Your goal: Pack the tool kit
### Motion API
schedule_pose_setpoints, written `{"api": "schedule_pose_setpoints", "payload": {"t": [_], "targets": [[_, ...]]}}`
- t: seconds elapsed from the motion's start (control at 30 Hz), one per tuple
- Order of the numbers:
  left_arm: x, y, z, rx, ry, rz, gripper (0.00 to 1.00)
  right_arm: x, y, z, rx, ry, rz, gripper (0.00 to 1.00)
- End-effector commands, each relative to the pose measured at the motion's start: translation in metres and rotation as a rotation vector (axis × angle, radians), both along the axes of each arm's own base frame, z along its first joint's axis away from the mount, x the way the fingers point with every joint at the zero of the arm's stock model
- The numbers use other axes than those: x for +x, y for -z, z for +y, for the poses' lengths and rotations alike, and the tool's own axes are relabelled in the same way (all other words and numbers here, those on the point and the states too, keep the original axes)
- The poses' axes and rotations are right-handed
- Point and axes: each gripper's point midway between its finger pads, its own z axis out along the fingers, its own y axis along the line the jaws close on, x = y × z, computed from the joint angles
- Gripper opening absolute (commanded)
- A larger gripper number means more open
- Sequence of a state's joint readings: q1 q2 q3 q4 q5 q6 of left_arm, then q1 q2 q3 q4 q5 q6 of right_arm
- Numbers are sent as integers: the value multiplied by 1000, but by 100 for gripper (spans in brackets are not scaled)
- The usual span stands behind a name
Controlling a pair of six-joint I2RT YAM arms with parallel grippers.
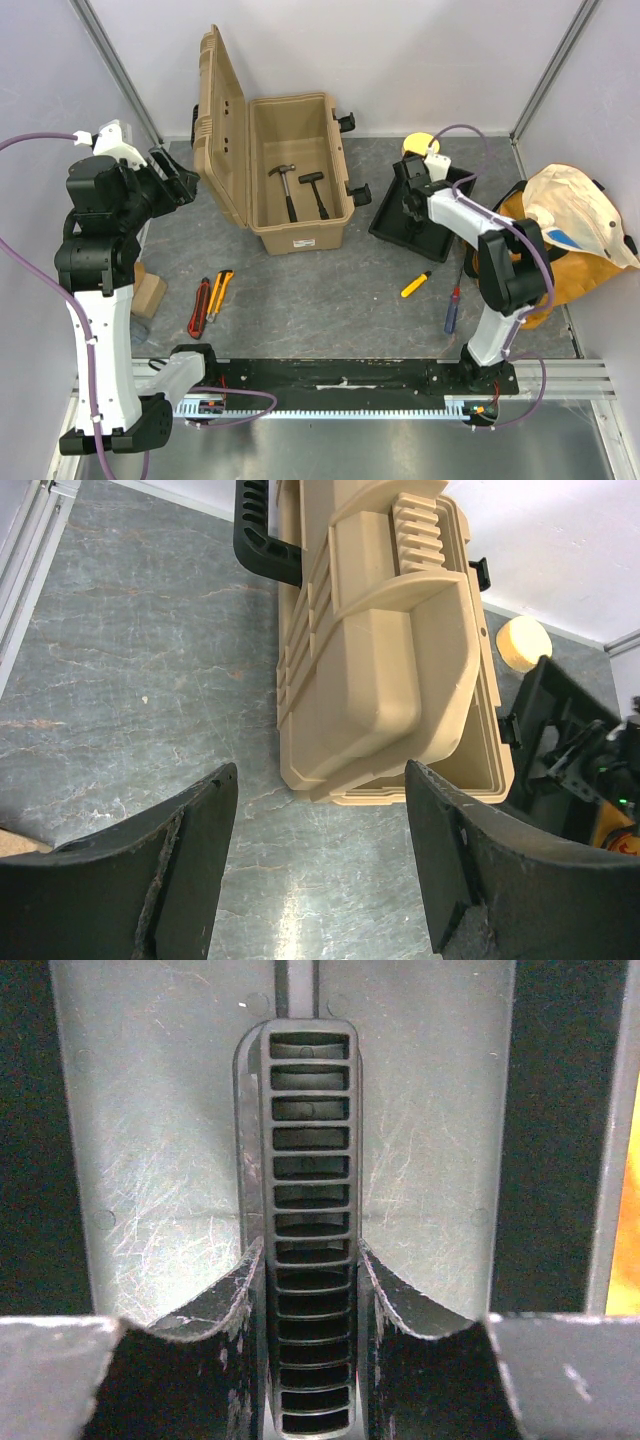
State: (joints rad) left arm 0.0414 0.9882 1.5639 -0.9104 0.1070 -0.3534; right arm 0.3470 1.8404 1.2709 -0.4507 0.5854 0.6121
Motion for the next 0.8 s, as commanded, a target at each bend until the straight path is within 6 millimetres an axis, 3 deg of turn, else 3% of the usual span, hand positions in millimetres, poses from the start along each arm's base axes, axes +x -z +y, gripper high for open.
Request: {"api": "schedule_pose_setpoints", "payload": {"t": [0.0,0.13,0.23,0.43,0.57,0.77], "targets": [[-1,-10,-2,10,14,-44,74,24,-130,-11,-2,45,-314,0],[-2,-9,-2,6,16,-41,74,26,-187,-9,24,13,-423,0],[-2,-9,-3,6,18,-44,74,28,-231,4,50,-56,-523,0],[-1,-10,-4,0,25,-47,74,33,-305,75,99,-313,-665,0],[-2,-10,-6,-3,31,-47,74,29,-323,138,125,-449,-698,0],[-2,-12,-5,-1,28,-53,74,29,-310,226,180,-556,-694,0]]}}
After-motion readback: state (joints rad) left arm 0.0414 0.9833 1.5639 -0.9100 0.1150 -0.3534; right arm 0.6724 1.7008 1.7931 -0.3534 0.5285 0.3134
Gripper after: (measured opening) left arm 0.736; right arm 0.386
